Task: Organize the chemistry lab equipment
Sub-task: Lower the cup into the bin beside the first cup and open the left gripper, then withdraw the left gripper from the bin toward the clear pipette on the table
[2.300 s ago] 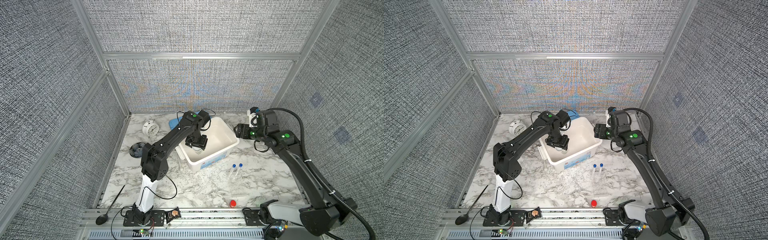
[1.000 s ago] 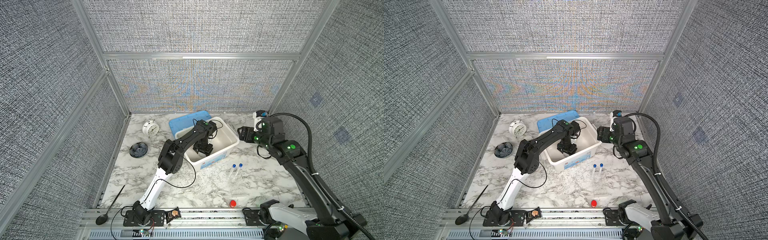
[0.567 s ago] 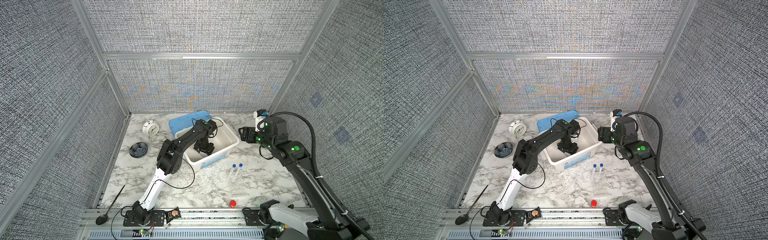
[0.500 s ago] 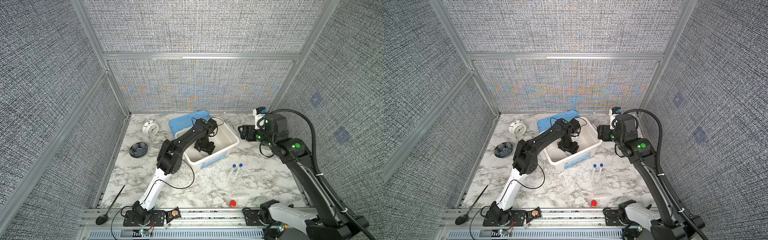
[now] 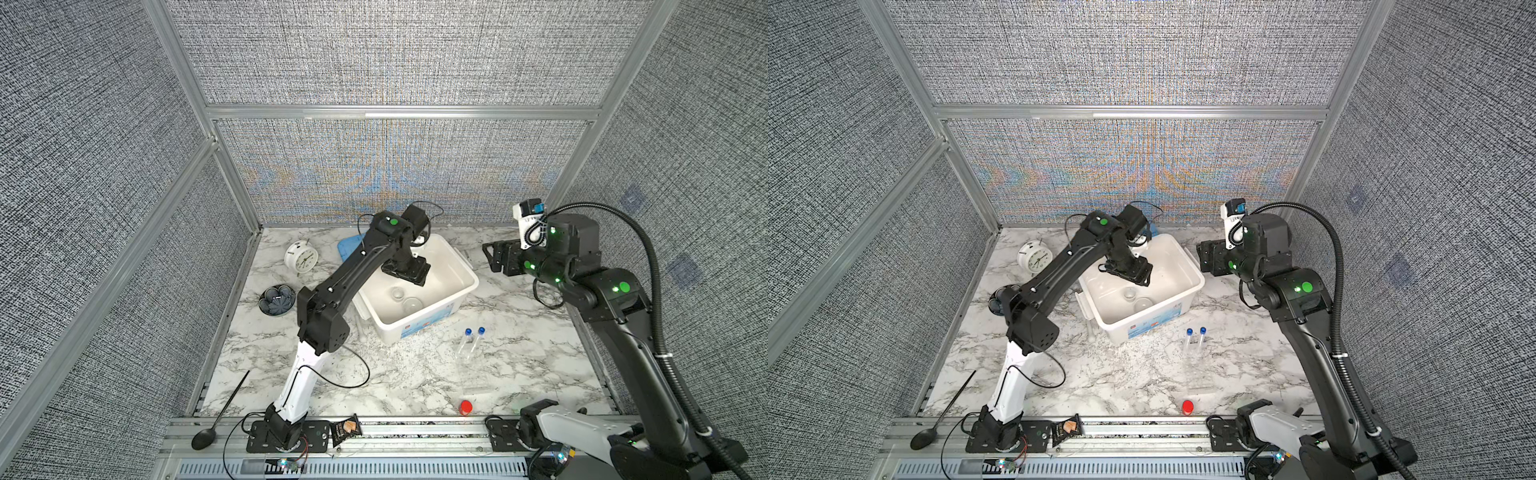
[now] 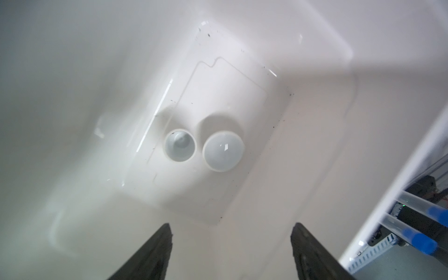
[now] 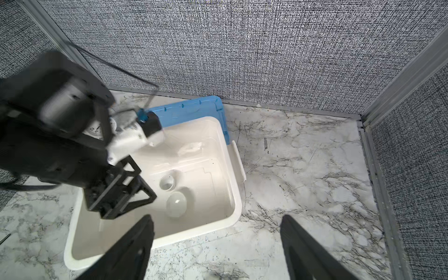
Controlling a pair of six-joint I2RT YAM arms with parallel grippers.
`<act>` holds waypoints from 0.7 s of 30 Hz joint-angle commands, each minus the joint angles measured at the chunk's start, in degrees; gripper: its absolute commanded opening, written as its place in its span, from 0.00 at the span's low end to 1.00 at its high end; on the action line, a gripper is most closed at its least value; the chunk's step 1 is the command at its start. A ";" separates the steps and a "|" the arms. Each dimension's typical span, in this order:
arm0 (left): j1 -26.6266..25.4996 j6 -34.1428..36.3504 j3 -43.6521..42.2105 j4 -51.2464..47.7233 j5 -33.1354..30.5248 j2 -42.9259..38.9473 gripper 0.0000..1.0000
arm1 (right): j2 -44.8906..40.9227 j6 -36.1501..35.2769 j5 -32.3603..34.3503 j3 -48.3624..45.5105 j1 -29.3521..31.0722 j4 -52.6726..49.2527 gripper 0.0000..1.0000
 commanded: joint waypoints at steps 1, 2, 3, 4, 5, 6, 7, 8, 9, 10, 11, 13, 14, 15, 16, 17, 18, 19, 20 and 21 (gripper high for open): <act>0.95 -2.00 -1.58 -3.47 -4.09 -5.13 0.79 | -0.28 0.51 -0.50 -1.23 0.07 0.87 0.84; 1.50 -2.46 -4.19 -3.28 -4.83 -7.59 0.78 | -0.21 0.42 -0.64 -1.59 0.07 0.83 0.84; 2.00 -3.00 -7.34 -2.70 -5.27 -10.36 0.77 | -0.20 0.47 -0.64 -1.93 0.09 0.99 0.84; 2.67 -3.63 -10.22 -2.14 -5.44 -12.55 0.77 | -0.19 0.66 -0.58 -2.28 0.05 1.27 0.84; 3.64 -4.59 -13.58 -1.32 -4.96 -15.65 0.76 | -0.43 1.00 -0.47 -2.74 0.13 1.85 0.84; 4.65 -5.63 -17.20 -0.50 -3.73 -18.31 0.74 | -0.54 1.25 -0.30 -3.31 0.11 2.74 0.84; 5.83 -6.63 -20.57 0.72 -2.40 -20.75 0.73 | -0.78 1.38 -0.36 -3.79 0.09 3.55 0.84; 6.93 -8.02 -24.73 2.20 -1.81 -23.67 0.72 | -0.73 1.15 -0.44 -4.06 0.09 4.37 0.84; 7.77 -9.24 -28.83 3.79 -1.79 -26.69 0.70 | -0.57 0.82 -0.55 -4.08 0.18 4.94 0.84; 8.50 -10.64 -32.56 5.28 -2.60 -29.12 0.67 | -0.25 0.40 -0.64 -4.07 0.18 5.19 0.84; 9.42 -13.23 -37.35 7.89 -4.27 -32.36 0.63 | 0.09 0.10 -0.62 -3.83 0.18 5.18 0.84; 12.08 -18.66 -48.21 14.84 -1.88 -38.81 0.62 | 0.82 0.23 -0.71 -3.47 0.15 5.21 0.84; 13.60 -21.70 -53.70 18.59 0.46 -42.12 0.61 | 1.19 0.38 -0.94 -3.11 0.13 5.17 0.84; 14.69 -24.31 -58.64 21.97 0.49 -45.01 0.62 | 1.37 0.34 -1.15 -2.86 0.13 5.14 0.84; 15.36 -25.86 -62.74 25.03 -0.64 -47.94 0.62 | 1.50 0.20 -1.22 -2.76 0.19 5.16 0.84; 15.75 -27.78 -67.24 28.58 -2.06 -50.91 0.62 | 1.57 -0.10 -1.17 -2.83 0.17 5.19 0.84; 16.35 -29.41 -70.86 31.32 -2.60 -53.20 0.62 | 1.65 -0.32 -1.01 -3.01 0.13 5.24 0.84; 16.89 -30.40 -73.26 33.09 -2.71 -54.34 0.62 | 1.65 -0.52 -0.76 -3.18 0.15 5.21 0.84; 17.56 -31.31 -74.99 33.84 -2.80 -54.95 0.61 | 1.65 -0.39 -0.58 -3.43 0.20 5.19 0.84; 18.03 -31.73 -75.99 34.11 -3.05 -55.02 0.62 | 1.61 -0.24 -0.64 -3.42 0.22 5.18 0.84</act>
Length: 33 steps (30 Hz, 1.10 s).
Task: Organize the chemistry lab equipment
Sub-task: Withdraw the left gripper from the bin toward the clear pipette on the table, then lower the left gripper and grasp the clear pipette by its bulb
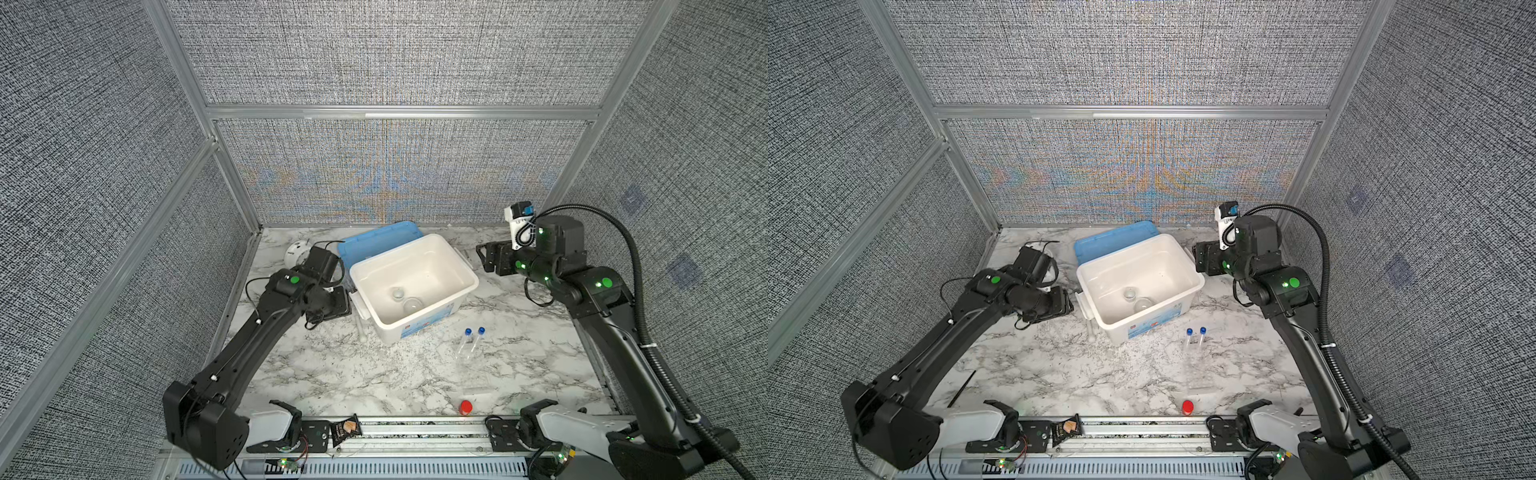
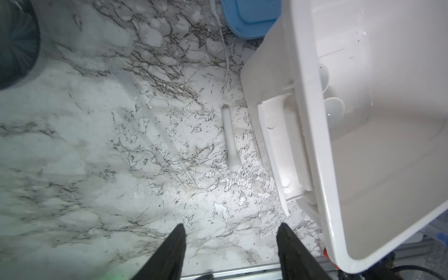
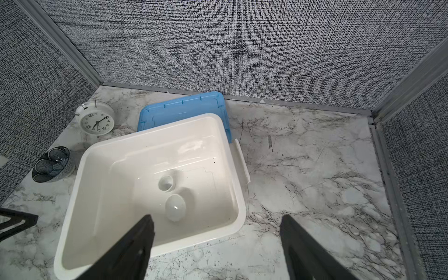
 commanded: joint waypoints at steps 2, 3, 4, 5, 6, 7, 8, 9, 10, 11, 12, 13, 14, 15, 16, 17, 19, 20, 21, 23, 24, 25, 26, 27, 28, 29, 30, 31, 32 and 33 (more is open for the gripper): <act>1.74 -6.77 -4.67 10.52 -0.38 0.00 0.64 | -0.17 -0.47 -0.42 -0.27 0.15 1.10 0.84; 1.85 -7.35 -5.54 11.74 0.67 0.62 0.65 | -0.14 -0.52 -0.35 -0.49 0.16 1.15 0.84; 1.84 -8.18 -6.87 13.49 1.77 1.45 0.65 | -0.27 -0.72 -0.27 -0.75 0.16 1.18 0.84; 1.97 -9.01 -9.02 16.30 3.08 2.26 0.65 | -0.38 -0.70 -0.10 -1.13 0.16 1.15 0.84; 2.08 -10.04 -11.41 19.38 4.16 2.79 0.65 | -0.49 -0.52 0.08 -1.31 0.16 1.01 0.84; 2.42 -11.63 -14.02 22.81 5.75 3.61 0.64 | -0.71 -0.31 0.10 -1.53 0.16 0.83 0.84; 2.97 -12.64 -16.21 26.32 7.64 4.47 0.63 | -0.91 0.04 0.10 -1.60 0.16 0.79 0.84; 3.18 -13.37 -17.21 27.93 9.00 5.28 0.62 | -1.08 0.06 0.02 -1.69 0.16 0.79 0.84; 3.48 -14.02 -17.52 28.23 9.38 6.22 0.61 | -1.09 -0.35 -0.45 -1.74 0.11 0.67 0.84; 3.44 -13.66 -17.81 29.07 10.05 7.13 0.61 | -1.00 -0.90 -0.76 -1.54 0.15 0.17 0.84; 3.42 -13.59 -18.37 30.06 10.39 7.59 0.61 | -0.78 -1.26 -0.77 -1.29 0.16 -0.53 0.84; 3.51 -13.66 -19.28 31.98 10.67 7.81 0.60 | -0.42 -1.39 -0.40 -0.96 0.13 -1.44 0.84; 3.74 -13.81 -20.24 33.80 10.89 7.98 0.60 | -0.30 -1.32 -0.01 -0.82 0.15 -2.13 0.84; 4.17 -13.94 -20.95 35.10 11.50 8.34 0.61 | -0.15 -1.03 0.23 -0.73 0.15 -2.36 0.84; 4.68 -14.00 -21.57 36.36 12.41 8.80 0.61 | -0.16 -0.75 0.28 -0.77 0.16 -2.29 0.84; 4.99 -14.02 -22.25 37.66 13.38 9.43 0.61 | -0.18 -0.62 0.13 -0.82 0.16 -1.88 0.84; 5.48 -14.39 -24.09 40.26 14.28 10.29 0.61 | -0.11 -0.57 -0.27 -1.11 0.20 -1.27 0.84; 5.85 -14.93 -25.22 41.24 14.88 10.65 0.61 | -0.12 -0.64 -0.29 -1.09 0.17 -1.14 0.84; 6.27 -15.39 -26.32 43.00 15.76 11.04 0.60 | -0.08 -0.53 -0.21 -1.09 0.16 -1.20 0.84; 6.67 -16.22 -27.59 45.20 17.11 11.66 0.59 | -0.45 -0.09 0.04 -1.16 0.16 -1.35 0.84; 6.75 -15.99 -27.49 45.48 17.83 12.10 0.58 | -0.76 -0.02 0.39 -1.40 0.16 -1.16 0.84; 6.71 -15.50 -27.10 45.01 18.18 12.66 0.58 | -0.82 -0.16 0.73 -1.69 0.16 -0.99 0.84; 6.71 -14.59 -26.73 44.79 18.61 13.32 0.58 | -0.86 -0.56 1.10 -1.77 0.16 -0.99 0.84; 6.71 -13.81 -26.53 44.92 19.17 14.30 0.58 | -0.67 -0.89 1.31 -1.72 0.16 -1.15 0.84; 6.68 -13.24 -26.53 45.05 19.58 15.03 0.58 | -0.41 -0.92 1.50 -1.54 0.16 -1.39 0.84; 6.74 -12.71 -26.50 45.71 20.60 16.04 0.57 | -0.19 -0.51 1.60 -1.35 0.16 -1.79 0.84; 6.70 -12.41 -26.55 46.53 22.01 16.89 0.57 | -0.04 0.10 1.60 -1.01 0.16 -1.94 0.84; 6.68 -12.32 -26.43 46.68 22.90 17.57 0.56 | 0.04 0.59 1.40 -0.84 0.15 -1.93 0.84; 6.75 -12.17 -26.07 46.13 23.45 18.06 0.55 | 0.06 1.02 1.12 -0.83 0.16 -1.62 0.84; 6.67 -11.54 -25.50 44.61 23.24 18.56 0.54 | 0.06 1.19 0.78 -0.92 0.25 -1.33 0.84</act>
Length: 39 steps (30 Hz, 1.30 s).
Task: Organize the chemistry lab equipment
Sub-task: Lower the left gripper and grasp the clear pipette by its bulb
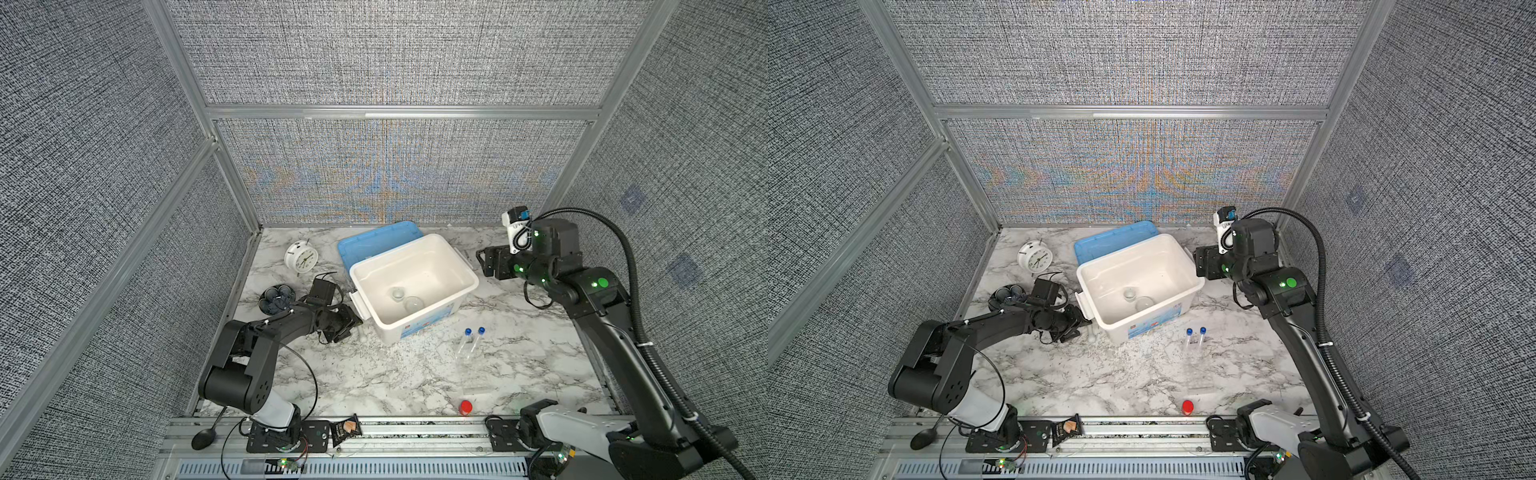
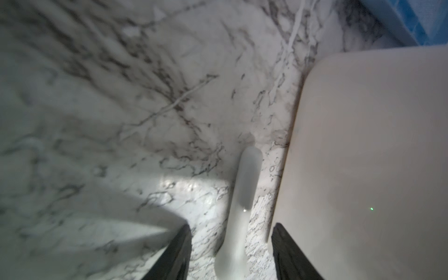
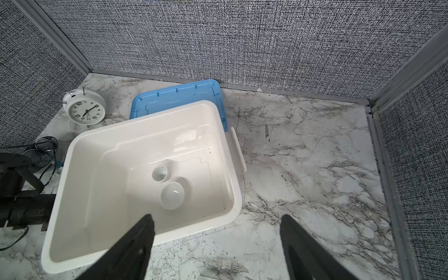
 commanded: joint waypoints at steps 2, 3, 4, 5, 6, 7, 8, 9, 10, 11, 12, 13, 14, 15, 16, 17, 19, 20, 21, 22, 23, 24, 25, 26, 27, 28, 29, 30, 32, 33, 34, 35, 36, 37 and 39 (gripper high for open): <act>-0.13 4.10 2.27 -4.60 0.90 2.36 0.54 | 0.34 0.97 -0.12 0.65 0.09 0.13 0.84; -0.13 5.67 3.21 -6.70 -0.09 3.08 0.53 | 0.58 0.96 0.18 0.84 0.12 -0.21 0.84; -0.13 6.80 3.87 -8.56 -0.85 3.74 0.52 | 0.82 1.24 0.40 1.00 0.10 -0.47 0.84; -0.13 7.79 4.88 -10.66 -1.69 4.55 0.50 | 0.90 1.58 0.50 1.23 0.11 -0.77 0.84; -0.17 8.59 5.89 -12.90 -2.44 5.25 0.49 | 0.98 1.89 0.35 1.44 0.09 -0.77 0.84; -0.13 8.94 6.69 -14.78 -3.00 5.83 0.46 | 1.16 2.00 0.03 1.76 0.09 -0.77 0.84; -0.13 8.92 6.80 -15.62 -3.53 6.10 0.43 | 1.32 1.93 -0.28 2.08 0.11 -0.86 0.84; -0.13 8.83 6.57 -15.88 -3.97 6.20 0.41 | 1.58 1.86 -0.29 2.41 0.10 -1.03 0.84; -0.13 8.77 6.53 -16.08 -4.46 6.55 0.39 | 1.71 1.78 -0.14 2.90 0.18 -1.27 0.84; -0.13 9.27 6.74 -16.75 -4.95 7.23 0.39 | 1.77 1.94 0.24 3.11 0.10 -1.43 0.84; -0.13 9.74 7.44 -18.08 -5.77 7.93 0.39 | 1.83 2.42 0.60 3.25 0.12 -1.51 0.84; -0.12 10.52 8.66 -19.92 -6.69 9.28 0.39 | 1.66 2.83 0.76 3.18 0.14 -1.27 0.84; -0.14 11.14 9.60 -21.10 -6.86 10.29 0.38 | 1.53 3.21 0.70 3.10 0.15 -0.88 0.84; -0.13 11.26 10.21 -21.50 -6.86 11.14 0.37 | 1.60 3.39 0.53 3.05 0.22 -0.54 0.84; -0.18 11.28 10.64 -21.31 -6.38 11.94 0.37 | 1.64 3.43 0.26 3.04 0.26 -0.34 0.84; -0.36 11.19 10.84 -20.70 -5.88 12.52 0.37 | 1.96 3.33 0.08 3.23 0.23 -0.42 0.84; -0.78 11.25 11.42 -20.37 -6.21 13.33 0.36 | 2.39 3.37 0.15 4.06 0.33 -1.39 0.84; -0.97 11.56 11.87 -21.12 -6.71 13.90 0.35 | 2.64 3.43 0.15 4.70 0.32 -2.00 0.84; -1.13 11.75 12.45 -22.01 -7.24 14.29 0.35 | 2.66 3.46 0.15 5.09 0.29 -2.32 0.84; -1.29 12.04 12.90 -23.07 -7.95 14.57 0.35 | 2.72 3.34 0.20 5.48 0.35 -2.61 0.84; -1.43 12.45 13.19 -23.85 -8.36 14.83 0.35 | 2.69 2.97 0.30 5.68 0.35 -2.68 0.84; -1.45 12.78 13.35 -24.43 -8.95 15.07 0.34 | 2.62 2.61 0.39 5.86 0.40 -2.75 0.84; -1.42 13.22 13.63 -25.25 -9.87 15.41 0.32 | 2.58 2.29 0.62 5.95 0.35 -2.86 0.84; -1.44 13.74 14.00 -26.13 -11.12 15.79 0.31 | 2.50 2.18 0.80 5.99 0.35 -2.89 0.84; -1.46 14.18 14.45 -27.20 -11.95 16.27 0.31 | 2.45 2.26 0.94 5.82 0.36 -2.97 0.84; -1.45 14.54 14.97 -28.34 -13.06 16.84 0.29 | 2.38 2.45 0.78 5.78 0.36 -2.89 0.84; -1.44 14.78 15.62 -29.55 -13.88 17.41 0.26 | 2.39 2.46 0.38 5.81 0.42 -2.95 0.84; -1.44 14.79 15.76 -30.01 -14.30 17.61 0.25 | 2.47 2.20 0.09 5.89 0.35 -2.97 0.84; -1.45 14.70 15.58 -29.92 -14.70 17.67 0.24 | 2.79 1.59 -0.04 6.16 0.40 -3.23 0.84; -1.38 14.66 15.50 -29.80 -14.79 17.52 0.20 | 2.94 1.46 0.06 6.30 0.35 -3.27 0.84; -1.44 14.55 15.50 -29.93 -15.10 17.43 0.19 | 2.99 1.39 0.06 6.30 0.36 -3.11 0.84; -1.44 14.32 15.59 -30.28 -15.39 17.20 0.19 | 3.09 1.31 -0.06 6.48 0.35 -2.85 0.84; -1.47 14.06 15.59 -30.55 -15.59 16.83 0.19 | 3.17 1.22 -0.38 6.61 0.36 -2.60 0.84; -1.44 13.77 15.43 -30.53 -15.52 16.43 0.18 | 3.43 1.13 -0.69 6.90 0.35 -2.38 0.84; -1.42 13.31 14.84 -30.18 -15.38 15.49 0.16 | 4.14 0.73 -1.29 7.56 0.40 -2.31 0.84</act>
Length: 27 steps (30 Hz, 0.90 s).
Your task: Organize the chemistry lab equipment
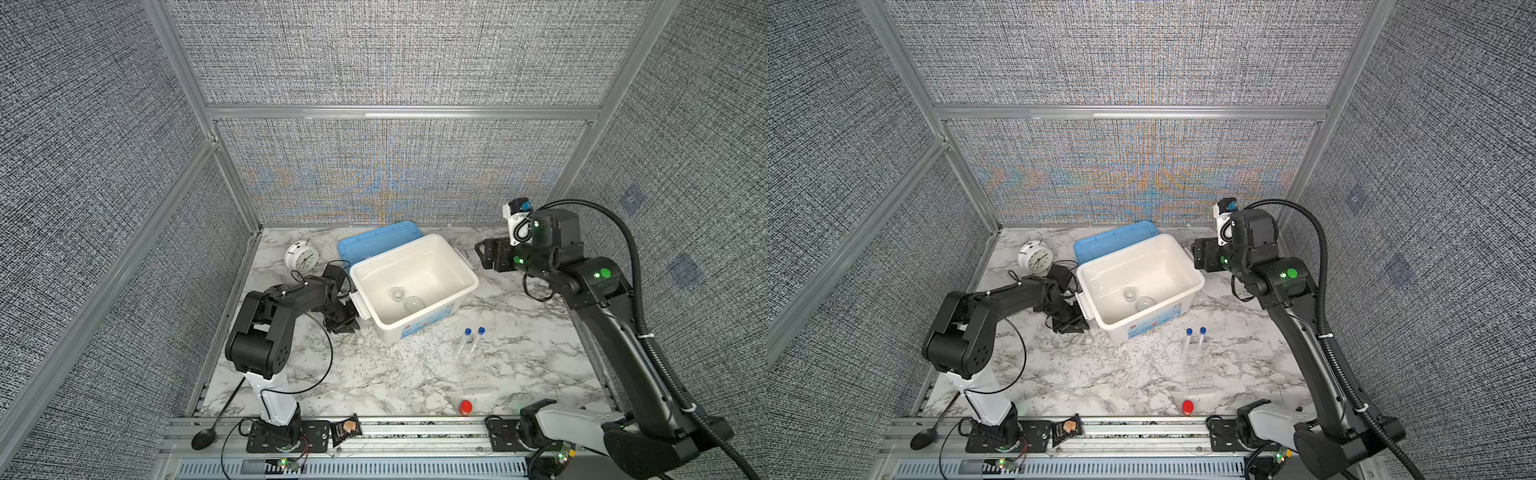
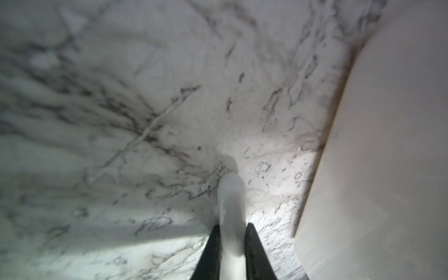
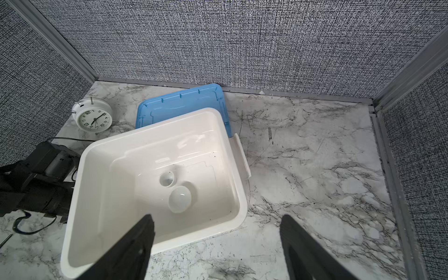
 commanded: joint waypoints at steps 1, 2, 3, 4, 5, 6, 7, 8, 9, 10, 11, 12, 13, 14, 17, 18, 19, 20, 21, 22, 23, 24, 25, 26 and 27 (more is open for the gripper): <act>-0.34 -0.25 -2.27 -6.52 -12.33 0.90 0.15 | 0.82 -0.95 -1.10 1.09 0.00 0.75 0.84; -0.35 -0.05 -2.12 -6.96 -12.62 0.79 0.15 | 1.00 -0.74 -1.25 1.21 0.00 0.71 0.84; -0.35 0.10 -1.69 -7.90 -13.19 0.77 0.14 | 1.00 -0.41 -1.27 1.26 0.07 0.83 0.84; -0.34 0.14 -1.23 -8.87 -13.67 0.66 0.14 | 1.02 -0.19 -1.28 1.13 0.06 1.02 0.84; -0.34 -0.01 -0.88 -9.62 -13.80 0.15 0.13 | 0.92 -0.09 -1.37 0.79 0.09 1.35 0.84; -0.33 -0.33 -0.99 -9.63 -13.57 -0.68 0.13 | 0.96 -0.12 -1.58 0.61 0.15 1.53 0.84; -0.33 -0.55 -1.12 -9.40 -13.02 -1.67 0.13 | 1.06 -0.14 -1.71 0.45 0.09 1.54 0.84; -0.33 -0.72 -1.13 -9.26 -12.21 -2.70 0.13 | 1.17 -0.24 -1.81 0.26 0.16 1.44 0.84; -0.33 -0.71 -0.85 -9.53 -11.66 -3.52 0.13 | 1.16 -0.25 -1.89 -0.06 0.13 1.44 0.84; -0.32 -0.69 -0.32 -10.03 -11.55 -4.03 0.13 | 1.01 -0.10 -1.89 -0.38 0.14 1.44 0.84; -0.33 -0.73 0.39 -11.04 -11.90 -4.48 0.13 | 1.00 0.05 -1.76 -0.72 0.25 1.58 0.84; -0.37 -0.97 0.88 -11.75 -12.07 -5.02 0.12 | 1.15 0.18 -1.32 -1.21 0.26 1.71 0.84; -0.28 -1.09 1.20 -12.11 -12.13 -5.53 0.12 | 1.25 0.13 -0.68 -1.48 0.50 1.63 0.84; -0.25 -1.32 1.38 -12.28 -11.90 -6.07 0.12 | 1.34 0.04 -0.01 -1.74 0.82 1.67 0.84; -0.17 -1.20 2.21 -13.56 -11.50 -7.64 0.12 | 2.01 0.44 -0.27 -2.82 2.15 2.65 0.84; -0.23 -1.05 2.68 -14.14 -11.51 -8.10 0.12 | 2.36 0.46 -0.76 -2.90 3.05 2.89 0.84; -0.21 -1.09 3.14 -14.89 -11.50 -8.74 0.11 | 2.82 0.21 -1.09 -2.76 4.23 3.14 0.84; -0.22 -1.38 3.26 -15.23 -11.12 -9.52 0.11 | 3.37 -0.40 -1.19 -2.75 5.65 3.37 0.84; -0.19 -1.65 3.27 -15.14 -10.44 -10.31 0.11 | 3.90 -0.98 -1.25 -2.74 6.97 3.68 0.84; -0.20 -1.85 3.20 -14.98 -9.29 -11.23 0.11 | 4.63 -1.93 -2.01 -2.48 8.33 3.73 0.84; -0.16 -1.88 3.46 -15.08 -8.25 -11.83 0.11 | 5.46 -2.69 -3.22 -2.09 9.76 3.47 0.84; -0.10 -1.87 4.12 -15.81 -7.24 -12.29 0.10 | 6.20 -2.83 -4.28 -1.45 11.05 3.11 0.84; -0.09 -1.59 5.26 -17.44 -6.32 -12.96 0.10 | 7.18 -2.23 -5.29 -0.71 12.56 2.71 0.84; -0.15 -1.51 6.23 -18.91 -5.91 -14.24 0.09 | 8.05 -1.04 -7.32 -0.34 14.30 2.71 0.84; -0.15 -1.65 6.82 -19.97 -5.88 -15.78 0.08 | 8.64 0.43 -9.16 -0.27 15.63 2.77 0.84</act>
